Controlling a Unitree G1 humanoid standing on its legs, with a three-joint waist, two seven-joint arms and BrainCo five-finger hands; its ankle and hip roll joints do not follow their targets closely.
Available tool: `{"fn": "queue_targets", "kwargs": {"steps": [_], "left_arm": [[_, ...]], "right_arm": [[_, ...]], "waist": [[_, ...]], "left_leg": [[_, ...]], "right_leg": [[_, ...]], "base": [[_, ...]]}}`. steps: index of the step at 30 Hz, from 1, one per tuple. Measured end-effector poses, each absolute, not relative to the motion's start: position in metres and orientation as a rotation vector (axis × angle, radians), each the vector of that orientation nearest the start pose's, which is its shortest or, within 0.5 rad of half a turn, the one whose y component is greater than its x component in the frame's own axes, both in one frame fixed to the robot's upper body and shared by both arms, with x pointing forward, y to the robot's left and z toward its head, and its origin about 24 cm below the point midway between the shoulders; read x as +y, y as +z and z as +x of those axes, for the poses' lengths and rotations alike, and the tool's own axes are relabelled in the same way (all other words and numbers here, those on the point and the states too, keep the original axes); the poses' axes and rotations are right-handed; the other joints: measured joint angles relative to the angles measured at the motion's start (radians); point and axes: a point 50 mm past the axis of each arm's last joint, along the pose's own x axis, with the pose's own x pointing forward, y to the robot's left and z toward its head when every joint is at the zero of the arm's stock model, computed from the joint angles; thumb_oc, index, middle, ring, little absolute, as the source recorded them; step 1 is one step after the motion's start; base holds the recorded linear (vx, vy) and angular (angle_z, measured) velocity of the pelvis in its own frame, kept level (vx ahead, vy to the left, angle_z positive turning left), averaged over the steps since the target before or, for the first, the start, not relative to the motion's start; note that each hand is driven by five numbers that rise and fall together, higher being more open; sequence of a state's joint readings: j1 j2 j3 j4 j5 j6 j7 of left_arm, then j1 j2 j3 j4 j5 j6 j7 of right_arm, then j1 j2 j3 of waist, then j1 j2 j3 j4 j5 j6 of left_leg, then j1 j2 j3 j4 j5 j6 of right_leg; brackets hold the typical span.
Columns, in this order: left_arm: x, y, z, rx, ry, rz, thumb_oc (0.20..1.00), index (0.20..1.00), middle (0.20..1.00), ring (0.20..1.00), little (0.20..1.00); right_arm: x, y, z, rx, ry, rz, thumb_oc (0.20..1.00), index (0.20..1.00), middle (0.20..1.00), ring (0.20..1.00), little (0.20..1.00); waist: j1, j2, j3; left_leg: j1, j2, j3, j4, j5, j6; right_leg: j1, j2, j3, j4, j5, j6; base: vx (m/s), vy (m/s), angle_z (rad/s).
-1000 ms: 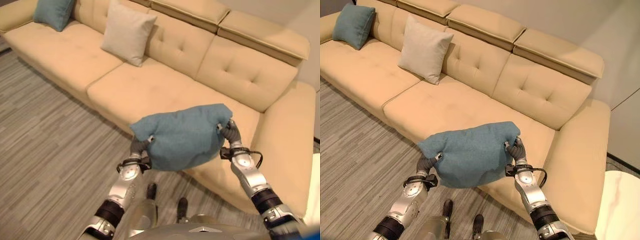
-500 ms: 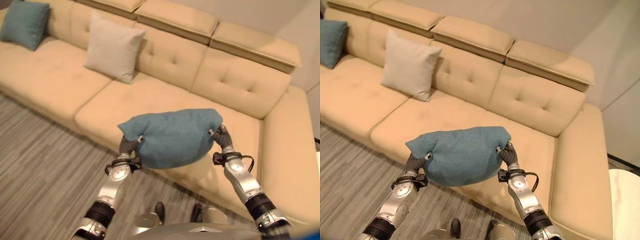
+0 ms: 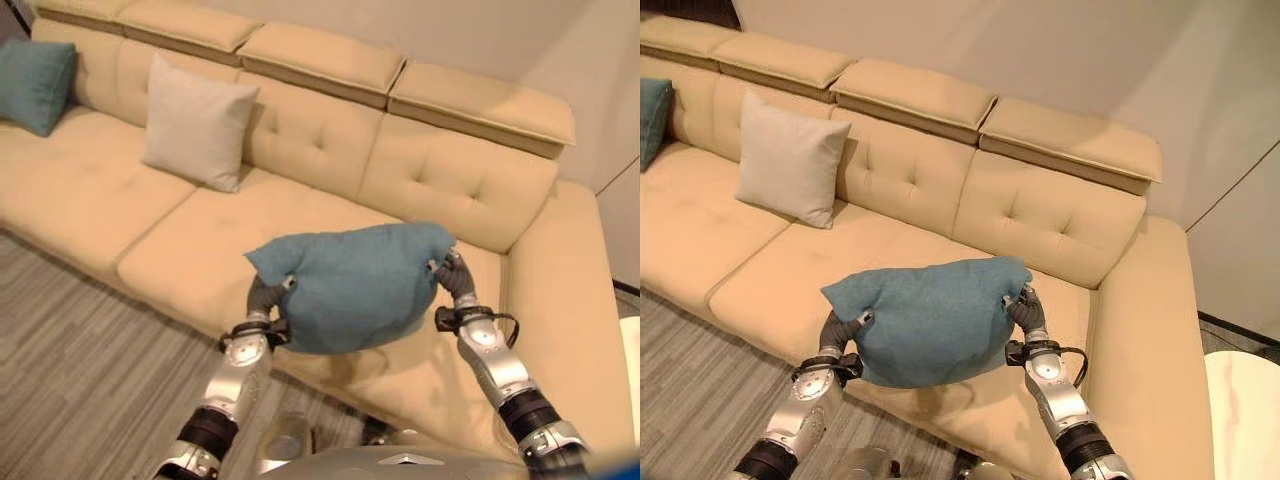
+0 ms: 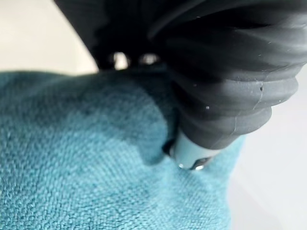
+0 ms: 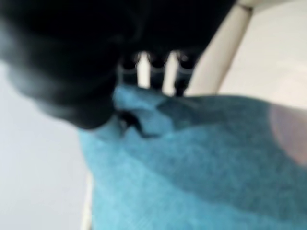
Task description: Pick up all the scattered cushions and arrange them neatly on the sofa.
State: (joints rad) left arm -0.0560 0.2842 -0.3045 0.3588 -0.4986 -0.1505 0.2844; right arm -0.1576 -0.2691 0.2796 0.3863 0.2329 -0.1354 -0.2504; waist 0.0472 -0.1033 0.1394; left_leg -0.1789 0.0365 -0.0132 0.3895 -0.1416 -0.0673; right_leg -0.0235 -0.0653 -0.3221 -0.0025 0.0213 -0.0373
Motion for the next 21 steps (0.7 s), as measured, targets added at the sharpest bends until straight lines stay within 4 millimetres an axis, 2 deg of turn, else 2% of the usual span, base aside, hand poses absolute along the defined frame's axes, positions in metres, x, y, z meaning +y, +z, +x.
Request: {"fn": "queue_targets", "kwargs": {"steps": [2,4,5,6,7,8,9,11,15,21], "left_arm": [[0.171,-0.021,0.247,0.257,0.132,-0.125,0.2,0.2,0.2,0.2,0.2],[0.166,-0.019,0.247,0.247,0.114,-0.13,0.2,0.2,0.2,0.2,0.2],[0.165,-0.018,0.248,0.242,0.111,-0.135,0.2,0.2,0.2,0.2,0.2],[0.163,-0.018,0.247,0.243,0.109,-0.141,0.2,0.2,0.2,0.2,0.2],[0.16,-0.019,0.246,0.248,0.107,-0.149,0.2,0.2,0.2,0.2,0.2],[0.16,-0.02,0.246,0.253,0.109,-0.15,0.2,0.2,0.2,0.2,0.2],[0.164,-0.019,0.245,0.251,0.109,-0.136,0.2,0.2,0.2,0.2,0.2],[0.166,-0.017,0.246,0.248,0.104,-0.126,0.2,0.2,0.2,0.2,0.2],[0.171,-0.011,0.248,0.224,0.11,-0.113,0.2,0.2,0.2,0.2,0.2],[0.178,0.035,0.287,0.054,0.134,-0.058,0.2,0.2,0.2,0.2,0.2]], "right_arm": [[-0.164,0.0,0.272,0.14,-0.038,-0.118,0.2,0.2,0.2,0.2,0.2],[-0.168,-0.001,0.271,0.146,-0.044,-0.134,0.2,0.2,0.2,0.2,0.2],[-0.169,-0.001,0.271,0.144,-0.044,-0.136,0.2,0.2,0.2,0.2,0.2],[-0.172,0.0,0.271,0.141,-0.047,-0.148,0.2,0.2,0.2,0.2,0.2],[-0.176,0.001,0.272,0.138,-0.048,-0.163,0.2,0.2,0.2,0.2,0.2],[-0.173,0.0,0.271,0.142,-0.048,-0.15,0.2,0.2,0.2,0.2,0.2],[-0.17,0.002,0.271,0.133,-0.046,-0.14,0.2,0.2,0.2,0.2,0.2],[-0.17,0.004,0.272,0.123,-0.048,-0.133,0.2,0.2,0.2,0.2,0.2],[-0.164,0.004,0.273,0.12,-0.032,-0.128,0.2,0.2,0.2,0.2,0.2],[-0.15,0.033,0.298,0.018,-0.011,-0.144,0.2,0.2,0.2,0.2,0.2]], "waist": [[-0.003,-0.014,0.008],[-0.004,0.003,0.011],[-0.003,0.019,0.012],[0.0,0.042,0.015],[0.0,0.072,0.016],[0.0,0.058,0.017],[-0.001,0.047,0.012],[-0.002,0.045,0.012],[0.011,0.041,0.011],[0.021,0.043,0.011]], "left_leg": [[0.021,0.01,0.003,-0.156,0.032,0.0],[0.031,0.03,-0.04,-0.284,0.093,-0.008],[0.038,0.032,-0.073,-0.353,0.144,-0.014],[0.055,0.037,-0.092,-0.365,0.168,-0.01],[0.064,0.05,-0.106,-0.363,0.24,-0.016],[0.076,0.039,-0.097,-0.358,0.226,-0.006],[0.106,0.013,-0.073,-0.399,0.228,0.01],[0.132,-0.017,-0.053,-0.417,0.232,0.03],[0.174,-0.055,-0.019,-0.443,0.224,0.062],[0.196,-0.069,0.005,-0.472,0.219,0.072]], "right_leg": [[-0.001,0.003,0.019,-0.009,0.005,0.001],[0.016,0.02,0.059,-0.032,0.02,0.014],[0.023,0.027,0.079,-0.042,0.022,0.019],[0.035,0.042,0.091,-0.046,0.026,0.027],[0.046,0.058,0.103,-0.05,0.024,0.036],[0.056,0.041,0.113,-0.054,0.015,0.046],[0.06,0.006,0.117,-0.054,0.015,0.073],[0.07,-0.024,0.126,-0.051,0.015,0.102],[0.088,-0.065,0.149,-0.052,0.012,0.12],[0.1,-0.077,0.171,-0.081,0.013,0.135]], "base": [[0.14,0.098,-0.42],[0.12,0.097,-0.56],[0.12,0.117,-0.65],[0.13,0.128,-0.68],[0.15,0.155,-0.53],[0.15,0.158,-0.5],[0.17,0.163,-0.32],[0.16,0.153,-0.17],[0.11,0.136,-0.13],[0.04,0.075,-0.12]]}}
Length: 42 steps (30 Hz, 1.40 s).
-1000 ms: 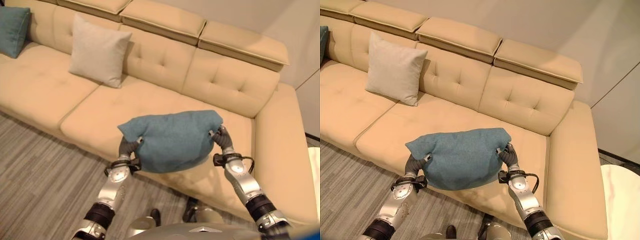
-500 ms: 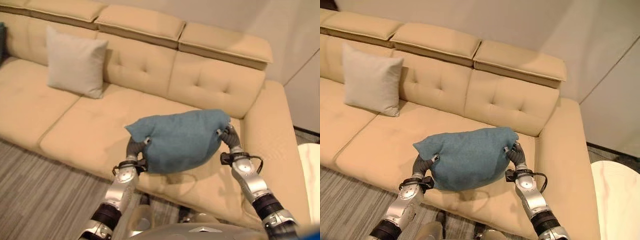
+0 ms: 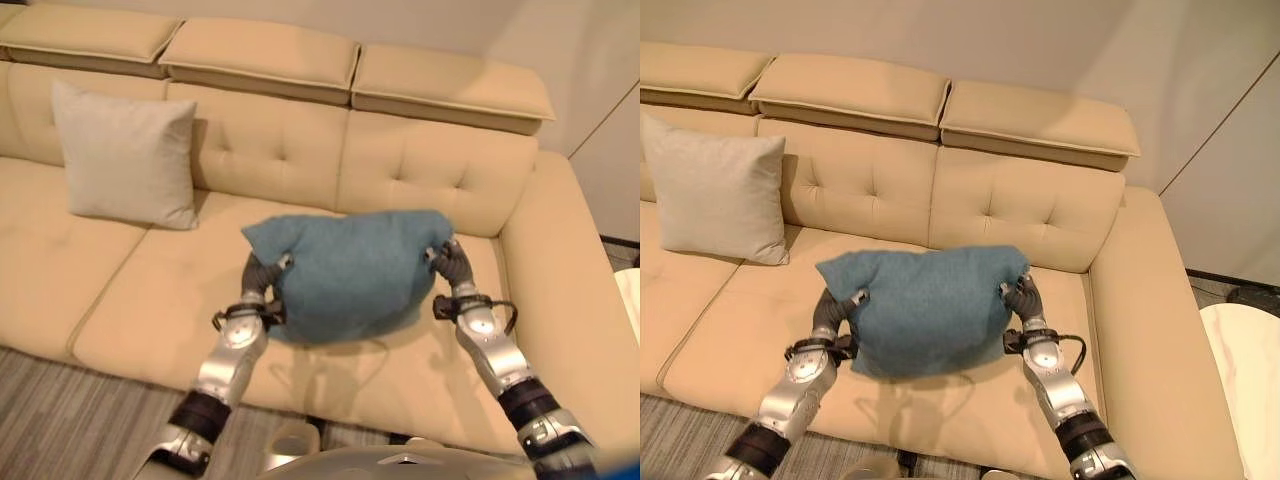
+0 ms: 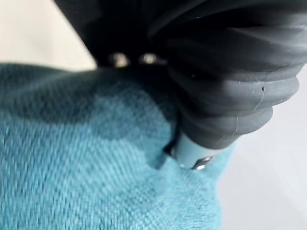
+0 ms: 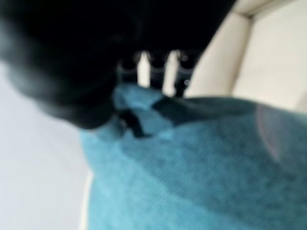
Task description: Pick up all the scattered cushions and arrange them neatly on the sofa.
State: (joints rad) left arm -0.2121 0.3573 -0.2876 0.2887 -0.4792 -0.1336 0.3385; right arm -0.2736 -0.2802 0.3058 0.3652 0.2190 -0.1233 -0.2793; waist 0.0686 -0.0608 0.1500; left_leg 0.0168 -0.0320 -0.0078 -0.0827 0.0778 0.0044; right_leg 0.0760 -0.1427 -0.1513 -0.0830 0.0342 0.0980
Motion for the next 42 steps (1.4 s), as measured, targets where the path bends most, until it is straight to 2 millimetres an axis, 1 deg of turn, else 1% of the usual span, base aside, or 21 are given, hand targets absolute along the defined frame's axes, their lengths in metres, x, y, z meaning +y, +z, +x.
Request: {"fn": "queue_targets", "kwargs": {"steps": [3,6,7,9,11,12,13,14,15,18,19,22,31,32,33,34,35,36,37,39,42], "left_arm": [[0.177,0.06,0.305,-0.034,0.16,-0.066,0.2,0.2,0.2,0.2,0.2],[0.172,0.096,0.325,-0.146,0.172,-0.071,0.2,0.2,0.2,0.2,0.2],[0.169,0.104,0.33,-0.171,0.171,-0.073,0.2,0.2,0.2,0.2,0.2],[0.167,0.126,0.345,-0.225,0.187,-0.067,0.2,0.2,0.2,0.2,0.2],[0.166,0.16,0.364,-0.303,0.222,-0.06,0.2,0.2,0.2,0.2,0.2],[0.165,0.168,0.366,-0.323,0.226,-0.065,0.2,0.2,0.2,0.2,0.2],[0.164,0.19,0.373,-0.386,0.243,-0.059,0.2,0.2,0.2,0.2,0.2],[0.162,0.195,0.373,-0.405,0.24,-0.066,0.2,0.2,0.2,0.2,0.2],[0.163,0.209,0.381,-0.439,0.257,-0.062,0.2,0.2,0.2,0.2,0.2],[0.169,0.236,0.392,-0.473,0.291,-0.031,0.2,0.2,0.2,0.2,0.2],[0.17,0.239,0.394,-0.467,0.3,-0.04,0.2,0.2,0.2,0.2,0.2],[0.17,0.232,0.395,-0.441,0.31,-0.04,0.2,0.2,0.2,0.2,0.2],[0.17,0.227,0.396,-0.43,0.312,-0.051,0.2,0.2,0.2,0.2,0.2],[0.172,0.226,0.397,-0.422,0.317,-0.033,0.241,0.241,0.241,0.241,0.241],[0.173,0.224,0.398,-0.412,0.324,-0.019,0.586,0.586,0.586,0.586,0.586],[0.174,0.223,0.4,-0.402,0.332,-0.004,1.0,1.0,1.0,1.0,1.0],[0.176,0.227,0.404,-0.394,0.347,0.029,1.0,1.0,1.0,1.0,1.0],[0.176,0.23,0.405,-0.397,0.35,0.034,1.0,1.0,1.0,1.0,1.0],[0.174,0.244,0.407,-0.426,0.35,0.036,1.0,1.0,1.0,1.0,1.0],[0.171,0.264,0.408,-0.472,0.347,0.034,1.0,1.0,1.0,1.0,1.0],[0.17,0.281,0.411,-0.487,0.362,0.051,1.0,1.0,1.0,1.0,1.0]], "right_arm": [[-0.141,0.057,0.314,-0.064,-0.001,-0.153,0.2,0.2,0.2,0.2,0.2],[-0.134,0.092,0.334,-0.172,-0.013,-0.158,0.2,0.2,0.2,0.2,0.2],[-0.135,0.098,0.337,-0.191,-0.022,-0.161,0.2,0.2,0.2,0.2,0.2],[-0.131,0.12,0.349,-0.25,-0.038,-0.166,0.2,0.2,0.2,0.2,0.2],[-0.127,0.155,0.365,-0.338,-0.053,-0.183,0.2,0.2,0.2,0.2,0.2],[-0.128,0.163,0.368,-0.359,-0.059,-0.19,0.2,0.2,0.2,0.2,0.2],[-0.129,0.183,0.375,-0.408,-0.077,-0.218,0.2,0.2,0.2,0.2,0.2],[-0.13,0.188,0.377,-0.418,-0.085,-0.224,0.2,0.2,0.2,0.2,0.2],[-0.129,0.205,0.384,-0.448,-0.106,-0.249,0.2,0.2,0.2,0.2,0.2],[-0.123,0.239,0.392,-0.521,-0.123,-0.285,0.2,0.2,0.2,0.2,0.2],[-0.121,0.243,0.392,-0.531,-0.122,-0.291,0.2,0.2,0.2,0.2,0.2],[-0.121,0.239,0.393,-0.516,-0.133,-0.308,0.2,0.2,0.2,0.2,0.2],[-0.117,0.236,0.393,-0.512,-0.125,-0.316,0.2,0.2,0.2,0.2,0.2],[-0.117,0.234,0.394,-0.503,-0.125,-0.326,0.2,0.2,0.2,0.2,0.2],[-0.116,0.232,0.397,-0.489,-0.129,-0.334,0.2,0.2,0.2,0.2,0.2],[-0.116,0.23,0.399,-0.476,-0.132,-0.346,0.322,0.322,0.322,0.322,0.322],[-0.116,0.234,0.404,-0.464,-0.145,-0.376,0.58,0.58,0.58,0.58,0.58],[-0.116,0.236,0.405,-0.466,-0.149,-0.382,1.0,1.0,1.0,1.0,1.0],[-0.114,0.25,0.408,-0.492,-0.163,-0.407,1.0,1.0,1.0,1.0,1.0],[-0.113,0.27,0.41,-0.527,-0.197,-0.423,1.0,1.0,1.0,1.0,1.0],[-0.11,0.28,0.415,-0.511,-0.24,-0.433,1.0,1.0,1.0,1.0,1.0]], "waist": [[-0.004,0.002,0.001],[-0.005,0.006,0.003],[-0.011,0.006,0.004],[-0.023,0.012,0.01],[-0.022,0.028,0.037],[-0.024,0.032,0.044],[-0.026,0.038,0.07],[-0.027,0.036,0.078],[-0.025,0.033,0.102],[-0.03,0.029,0.151],[-0.035,0.029,0.164],[-0.039,0.026,0.183],[-0.039,0.026,0.183],[-0.04,0.026,0.183],[-0.041,0.026,0.183],[-0.042,0.026,0.183],[-0.045,0.026,0.182],[-0.045,0.026,0.181],[-0.047,0.026,0.18],[-0.047,0.027,0.179],[-0.045,0.027,0.179]], "left_leg": [[-0.006,0.004,0.009,-0.005,0.0,-0.001],[-0.06,0.008,0.032,0.001,0.007,0.001],[-0.071,0.007,0.032,0.006,0.009,0.003],[-0.121,0.008,0.035,0.031,0.008,0.003],[-0.201,0.015,0.054,0.067,0.01,0.003],[-0.214,0.016,0.055,0.07,0.013,0.002],[-0.263,0.018,0.055,0.093,0.016,0.003],[-0.28,0.022,0.056,0.097,0.017,0.002],[-0.327,0.03,0.058,0.121,0.015,-0.002],[-0.408,0.034,0.061,0.136,0.028,-0.007],[-0.425,0.034,0.062,0.133,0.034,-0.005],[-0.425,0.033,0.061,0.128,0.034,-0.005],[-0.424,0.03,0.051,0.121,0.034,-0.005],[-0.424,0.03,0.051,0.121,0.034,-0.005],[-0.424,0.03,0.051,0.122,0.034,-0.006],[-0.426,0.029,0.05,0.122,0.034,-0.006],[-0.442,0.03,0.05,0.128,0.036,-0.008],[-0.449,0.03,0.049,0.13,0.036,-0.01],[-0.481,0.03,0.048,0.134,0.039,-0.02],[-0.517,0.03,0.047,0.135,0.059,-0.016],[-0.538,0.03,0.047,0.136,0.066,-0.017]], "right_leg": [[-0.016,0.002,0.005,-0.007,0.005,0.006],[-0.073,0.006,0.032,-0.007,0.024,0.004],[-0.084,0.005,0.032,-0.006,0.026,0.004],[-0.133,0.004,0.037,-0.003,0.035,0.007],[-0.208,0.007,0.053,0.02,0.052,0.011],[-0.22,0.01,0.055,0.019,0.057,0.009],[-0.264,0.012,0.059,0.026,0.069,0.008],[-0.282,0.015,0.061,0.029,0.072,0.008],[-0.335,0.017,0.068,0.057,0.072,0.007],[-0.432,0.024,0.083,0.097,0.079,-0.003],[-0.453,0.025,0.083,0.099,0.081,-0.006],[-0.453,0.024,0.083,0.093,0.081,-0.006],[-0.452,0.022,0.079,0.088,0.081,-0.006],[-0.452,0.022,0.079,0.089,0.081,-0.006],[-0.453,0.022,0.079,0.089,0.081,-0.006],[-0.455,0.021,0.079,0.09,0.081,-0.006],[-0.474,0.018,0.079,0.1,0.081,-0.006],[-0.482,0.018,0.079,0.102,0.081,-0.007],[-0.512,0.017,0.079,0.106,0.083,-0.006],[-0.552,0.016,0.079,0.116,0.095,-0.009],[-0.574,0.017,0.08,0.119,0.101,-0.012]], "base": [[-0.05,0.056,-0.12],[-0.09,0.028,-0.22],[-0.2,0.037,-0.09],[-0.16,0.02,-0.08],[-0.14,0.01,-0.2],[-0.16,0.02,-0.17],[-0.12,0.019,-0.11],[-0.11,0.029,-0.16],[-0.06,0.041,-0.14],[-0.03,0.04,-0.1],[0.0,0.0,0.0],[0.0,0.0,0.0],[0.0,0.005,0.0],[0.0,0.0,0.0],[0.0,0.0,0.0],[-0.03,0.016,-0.02],[-0.03,0.009,-0.01],[0.0,0.0,0.0],[0.0,0.0,0.0],[0.0,0.0,0.0],[0.0,0.0,0.0]]}}
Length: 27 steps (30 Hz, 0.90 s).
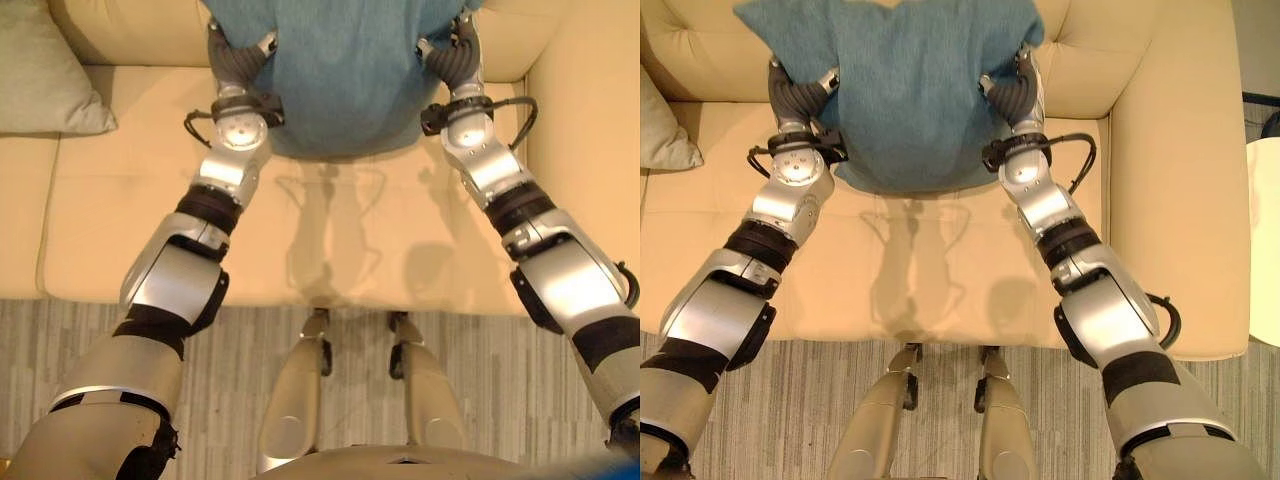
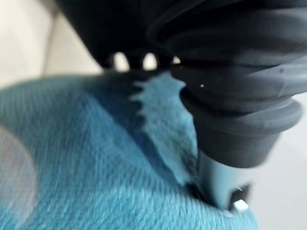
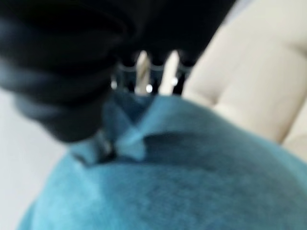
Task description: Pick up all the scattered cushions and arrange them neatly on the sofa.
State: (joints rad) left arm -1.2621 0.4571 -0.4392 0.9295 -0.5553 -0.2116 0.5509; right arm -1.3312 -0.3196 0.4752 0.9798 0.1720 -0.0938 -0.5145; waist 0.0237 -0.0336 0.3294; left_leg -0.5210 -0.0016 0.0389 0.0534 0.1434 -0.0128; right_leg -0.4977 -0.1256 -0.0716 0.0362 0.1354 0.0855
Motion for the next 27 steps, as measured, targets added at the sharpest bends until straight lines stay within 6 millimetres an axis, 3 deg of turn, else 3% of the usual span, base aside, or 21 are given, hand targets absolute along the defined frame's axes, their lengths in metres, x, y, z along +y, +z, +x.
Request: {"fn": "queue_targets", "kwargs": {"steps": [2,5,12,15,18,20,22,23,24,25,26,27], "left_arm": [[0.169,0.286,0.411,-0.494,0.356,0.07,1.0,1.0,1.0,1.0,1.0],[0.168,0.289,0.411,-0.503,0.34,0.086,1.0,1.0,1.0,1.0,1.0],[0.189,0.307,0.407,-0.543,0.358,0.13,1.0,1.0,1.0,1.0,1.0],[0.227,0.322,0.398,-0.576,0.423,0.199,1.0,1.0,1.0,1.0,1.0],[0.263,0.327,0.385,-0.587,0.487,0.256,1.0,1.0,1.0,1.0,1.0],[0.287,0.288,0.381,-0.505,0.514,0.27,1.0,1.0,1.0,1.0,1.0],[0.308,0.229,0.364,-0.395,0.517,0.252,1.0,1.0,1.0,1.0,1.0],[0.312,0.196,0.345,-0.359,0.484,0.241,1.0,1.0,1.0,1.0,1.0],[0.318,0.135,0.315,-0.226,0.475,0.208,1.0,1.0,1.0,1.0,1.0],[0.318,0.134,0.314,-0.224,0.475,0.208,1.0,1.0,1.0,1.0,1.0],[0.315,0.105,0.291,-0.16,0.455,0.191,1.0,1.0,1.0,1.0,1.0],[0.312,0.083,0.28,-0.1,0.44,0.19,1.0,1.0,1.0,1.0,1.0]], "right_arm": [[-0.113,0.285,0.419,-0.498,-0.254,-0.509,1.0,1.0,1.0,1.0,1.0],[-0.131,0.293,0.419,-0.489,-0.301,-0.475,1.0,1.0,1.0,1.0,1.0],[-0.156,0.311,0.418,-0.486,-0.345,-0.421,1.0,1.0,1.0,1.0,1.0],[-0.175,0.315,0.416,-0.479,-0.366,-0.449,1.0,1.0,1.0,1.0,1.0],[-0.216,0.322,0.409,-0.474,-0.434,-0.539,1.0,1.0,1.0,1.0,1.0],[-0.238,0.304,0.406,-0.428,-0.455,-0.536,1.0,1.0,1.0,1.0,1.0],[-0.251,0.265,0.399,-0.374,-0.412,-0.523,1.0,1.0,1.0,1.0,1.0],[-0.259,0.239,0.387,-0.357,-0.371,-0.524,1.0,1.0,1.0,1.0,1.0],[-0.27,0.183,0.367,-0.261,-0.335,-0.519,1.0,1.0,1.0,1.0,1.0],[-0.27,0.182,0.366,-0.258,-0.334,-0.519,1.0,1.0,1.0,1.0,1.0],[-0.274,0.148,0.349,-0.195,-0.313,-0.503,1.0,1.0,1.0,1.0,1.0],[-0.279,0.122,0.338,-0.117,-0.296,-0.52,1.0,1.0,1.0,1.0,1.0]], "waist": [[0.004,0.0,0.0],[0.023,0.001,0.0],[0.027,0.001,0.0],[0.027,0.001,0.0],[0.043,0.002,0.0],[0.045,0.003,-0.003],[0.043,0.004,-0.011],[0.043,0.004,-0.013],[0.046,0.005,-0.014],[0.046,0.005,-0.014],[0.046,0.005,-0.019],[0.051,0.005,-0.025]], "left_leg": [[-0.006,0.0,-0.001,0.002,0.0,0.0],[-0.007,0.001,-0.003,0.001,0.0,0.0],[-0.009,0.001,-0.022,0.001,0.0,0.0],[-0.009,0.0,-0.023,0.0,0.0,0.0],[0.013,-0.001,-0.025,-0.002,0.0,0.0],[0.056,-0.006,-0.027,-0.004,-0.005,-0.007],[0.084,-0.006,-0.032,-0.005,-0.017,-0.024],[0.094,-0.007,-0.035,-0.006,-0.022,-0.03],[0.139,-0.011,-0.037,-0.02,-0.028,-0.035],[0.139,-0.011,-0.037,-0.02,-0.028,-0.035],[0.163,-0.012,-0.037,-0.026,-0.035,-0.043],[0.194,-0.012,-0.04,-0.041,-0.038,-0.043]], "right_leg": [[-0.005,0.0,0.0,-0.001,0.001,0.0],[-0.005,0.001,-0.001,-0.002,0.001,-0.001],[0.003,0.002,-0.02,-0.009,0.001,-0.001],[0.008,0.001,-0.025,-0.015,0.001,-0.001],[0.036,0.0,-0.031,-0.025,0.001,-0.001],[0.083,-0.006,-0.037,-0.03,-0.004,0.0],[0.111,-0.007,-0.04,-0.03,-0.014,0.007],[0.118,-0.005,-0.043,-0.018,-0.025,0.008],[0.155,-0.013,-0.042,-0.02,-0.034,0.003],[0.155,-0.013,-0.042,-0.02,-0.034,0.003],[0.177,-0.013,-0.043,-0.017,-0.046,0.012],[0.202,-0.014,-0.044,-0.022,-0.047,0.008]], "base": [[0.0,0.0,0.0],[0.0,0.0,0.0],[0.02,0.011,0.05],[0.04,0.014,0.04],[0.02,0.015,0.06],[0.03,-0.016,0.05],[0.06,-0.015,0.05],[0.11,-0.016,0.04],[0.11,-0.023,0.04],[0.14,-0.042,0.01],[0.09,-0.047,0.01],[0.08,-0.049,0.03]]}}
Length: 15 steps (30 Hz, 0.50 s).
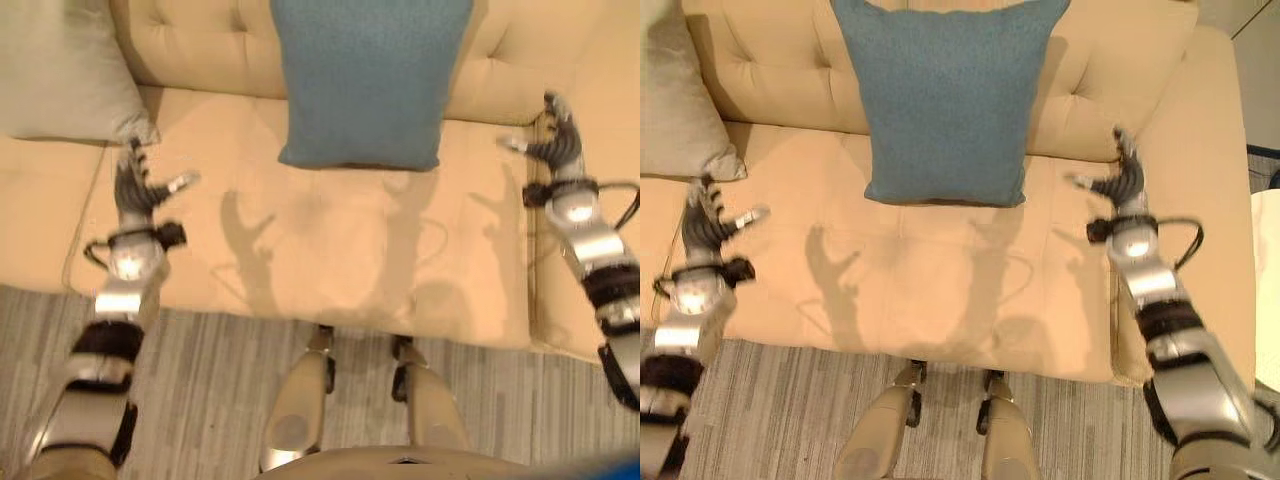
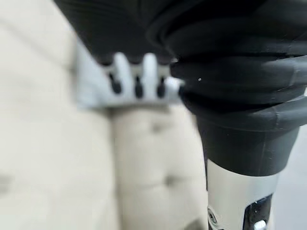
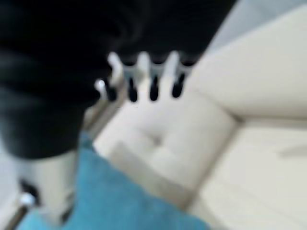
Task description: Pick up all the scattered cushions and arrange them neatly on the sofa.
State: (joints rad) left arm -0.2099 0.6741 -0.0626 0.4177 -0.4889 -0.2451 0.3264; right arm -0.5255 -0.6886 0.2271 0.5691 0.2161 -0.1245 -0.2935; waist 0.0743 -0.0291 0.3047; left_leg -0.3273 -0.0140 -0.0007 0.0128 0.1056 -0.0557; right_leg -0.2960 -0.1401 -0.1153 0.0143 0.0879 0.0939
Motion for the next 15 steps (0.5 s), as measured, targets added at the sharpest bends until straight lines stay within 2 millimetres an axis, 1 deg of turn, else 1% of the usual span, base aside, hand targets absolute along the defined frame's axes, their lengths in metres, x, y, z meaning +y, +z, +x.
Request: {"fn": "queue_targets", "kwargs": {"steps": [1,2,3,4,5,8,9,10,11,12,13,14,15], "left_arm": [[0.31,0.062,0.271,-0.033,0.447,0.164,1.0,1.0,1.0,1.0,1.0],[0.308,0.051,0.265,0.001,0.449,0.146,1.0,1.0,1.0,1.0,1.0],[0.302,0.024,0.247,0.085,0.44,0.106,1.0,1.0,1.0,1.0,1.0],[0.298,0.013,0.241,0.13,0.425,0.094,1.0,1.0,1.0,1.0,1.0],[0.295,0.007,0.238,0.155,0.407,0.088,1.0,1.0,1.0,1.0,1.0],[0.29,-0.02,0.218,0.252,0.398,0.046,1.0,1.0,1.0,1.0,1.0],[0.289,-0.044,0.196,0.359,0.41,0.032,1.0,1.0,1.0,1.0,1.0],[0.288,-0.059,0.184,0.429,0.423,0.023,1.0,1.0,1.0,1.0,1.0],[0.286,-0.071,0.172,0.495,0.429,0.022,1.0,1.0,1.0,1.0,1.0],[0.284,-0.094,0.148,0.619,0.44,0.021,1.0,1.0,1.0,1.0,1.0],[0.281,-0.105,0.135,0.694,0.445,0.009,1.0,1.0,1.0,1.0,1.0],[0.278,-0.113,0.124,0.747,0.445,0.003,1.0,1.0,1.0,1.0,1.0],[0.271,-0.136,0.091,0.906,0.454,-0.004,1.0,1.0,1.0,1.0,1.0]], "right_arm": [[-0.284,0.094,0.329,-0.016,-0.279,-0.536,1.0,1.0,1.0,1.0,1.0],[-0.285,0.08,0.322,0.032,-0.267,-0.538,1.0,1.0,1.0,1.0,1.0],[-0.285,0.048,0.304,0.132,-0.226,-0.54,1.0,1.0,1.0,1.0,1.0],[-0.285,0.036,0.297,0.183,-0.191,-0.56,1.0,1.0,1.0,1.0,1.0],[-0.286,0.03,0.292,0.207,-0.169,-0.574,1.0,1.0,1.0,1.0,1.0],[-0.291,0.001,0.273,0.322,-0.144,-0.562,1.0,1.0,1.0,1.0,1.0],[-0.293,-0.026,0.252,0.435,-0.126,-0.561,1.0,1.0,1.0,1.0,1.0],[-0.292,-0.04,0.24,0.495,-0.116,-0.556,1.0,1.0,1.0,1.0,1.0],[-0.291,-0.047,0.233,0.53,-0.097,-0.558,1.0,1.0,1.0,1.0,1.0],[-0.29,-0.06,0.221,0.593,-0.045,-0.615,1.0,1.0,1.0,1.0,1.0],[-0.289,-0.067,0.215,0.634,-0.018,-0.643,1.0,1.0,1.0,1.0,1.0],[-0.288,-0.074,0.208,0.664,-0.005,-0.653,1.0,1.0,1.0,1.0,1.0],[-0.278,-0.1,0.186,0.783,0.017,-0.635,1.0,1.0,1.0,1.0,1.0]], "waist": [[0.002,0.001,-0.003],[0.001,0.003,-0.013],[-0.001,0.002,-0.049],[-0.001,0.002,-0.063],[0.0,0.003,-0.075],[0.001,0.006,-0.104],[0.001,0.005,-0.14],[-0.001,0.006,-0.157],[0.001,0.009,-0.167],[-0.001,0.014,-0.189],[0.0,0.017,-0.19],[0.0,0.018,-0.199],[0.005,0.019,-0.222]], "left_leg": [[0.035,-0.001,-0.004,-0.014,0.0,0.0],[0.047,0.0,-0.008,-0.016,-0.002,0.0],[0.087,0.001,-0.011,-0.043,-0.003,0.0],[0.105,0.001,-0.012,-0.049,-0.002,0.0],[0.111,0.002,-0.014,-0.049,-0.003,0.0],[0.167,0.005,-0.025,-0.068,-0.001,0.001],[0.19,0.008,-0.035,-0.073,-0.008,-0.001],[0.213,0.01,-0.036,-0.079,-0.01,-0.001],[0.224,0.012,-0.036,-0.083,-0.013,0.0],[0.229,0.017,-0.038,-0.083,-0.014,-0.001],[0.239,0.022,-0.039,-0.085,-0.014,-0.001],[0.24,0.025,-0.042,-0.083,-0.014,-0.001],[0.248,0.036,-0.057,-0.08,-0.015,-0.003]], "right_leg": [[0.037,0.0,-0.003,-0.012,-0.001,0.001],[0.056,0.001,-0.01,-0.02,-0.003,0.003],[0.098,0.003,-0.022,-0.046,-0.004,0.004],[0.117,0.004,-0.024,-0.056,-0.004,0.004],[0.129,0.005,-0.028,-0.062,-0.005,0.006],[0.195,0.011,-0.043,-0.091,-0.005,0.005],[0.226,0.014,-0.051,-0.106,-0.01,0.007],[0.239,0.017,-0.053,-0.11,-0.018,0.009],[0.25,0.019,-0.054,-0.11,-0.022,0.005],[0.261,0.024,-0.058,-0.11,-0.025,0.004],[0.271,0.028,-0.058,-0.11,-0.027,0.001],[0.27,0.031,-0.062,-0.11,-0.029,-0.001],[0.292,0.047,-0.074,-0.111,-0.034,-0.008]], "base": [[0.08,-0.074,0.06],[0.06,-0.066,0.14],[0.05,-0.088,0.13],[0.02,-0.081,0.1],[0.01,-0.076,0.07],[0.0,-0.077,0.11],[0.01,-0.086,0.11],[0.0,-0.052,0.08],[-0.01,-0.088,0.03],[-0.02,-0.096,0.01],[-0.03,-0.138,0.04],[-0.04,-0.154,0.13],[-0.04,-0.15,0.24]]}}
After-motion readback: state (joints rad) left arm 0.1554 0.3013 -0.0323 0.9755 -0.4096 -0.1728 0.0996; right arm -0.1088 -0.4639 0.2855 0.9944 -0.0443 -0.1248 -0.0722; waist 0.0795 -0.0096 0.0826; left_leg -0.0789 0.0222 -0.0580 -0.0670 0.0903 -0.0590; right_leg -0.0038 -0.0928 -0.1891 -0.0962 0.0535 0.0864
